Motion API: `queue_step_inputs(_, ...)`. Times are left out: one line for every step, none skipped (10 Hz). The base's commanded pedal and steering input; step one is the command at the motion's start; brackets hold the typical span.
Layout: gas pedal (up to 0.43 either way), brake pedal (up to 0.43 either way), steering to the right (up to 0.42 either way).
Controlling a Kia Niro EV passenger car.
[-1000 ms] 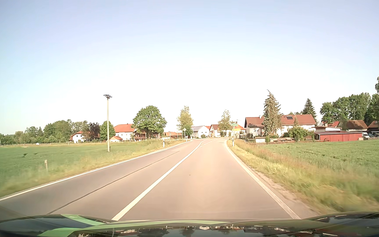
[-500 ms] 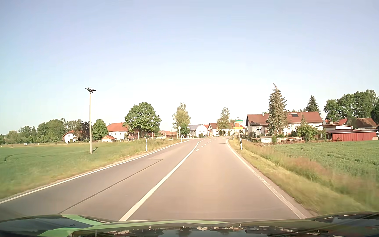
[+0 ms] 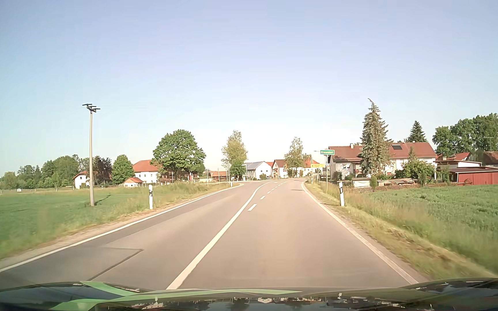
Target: Follow the waypoints while adhering to traffic rules and regulations
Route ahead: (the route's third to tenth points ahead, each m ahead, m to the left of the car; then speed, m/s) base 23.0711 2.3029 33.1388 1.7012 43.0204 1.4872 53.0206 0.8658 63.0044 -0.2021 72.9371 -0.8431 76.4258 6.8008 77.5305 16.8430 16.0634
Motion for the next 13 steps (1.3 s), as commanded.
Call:
queue_step_inputs(0.000,0.213,0.000)
queue_step_inputs(0.000,0.213,0.000)
queue_step_inputs(0.000,0.207,0.000)
queue_step_inputs(0.000,0.177,0.000)
queue_step_inputs(0.000,0.159,0.000)
queue_step_inputs(0.000,0.152,0.000)
queue_step_inputs(0.000,0.152,0.000)
queue_step_inputs(0.000,0.152,0.000)
queue_step_inputs(0.000,0.159,0.000)
queue_step_inputs(0.000,0.165,0.000)
queue_step_inputs(0.000,0.183,0.001)
queue_step_inputs(0.000,0.201,0.002)
queue_step_inputs(0.000,0.226,0.003)
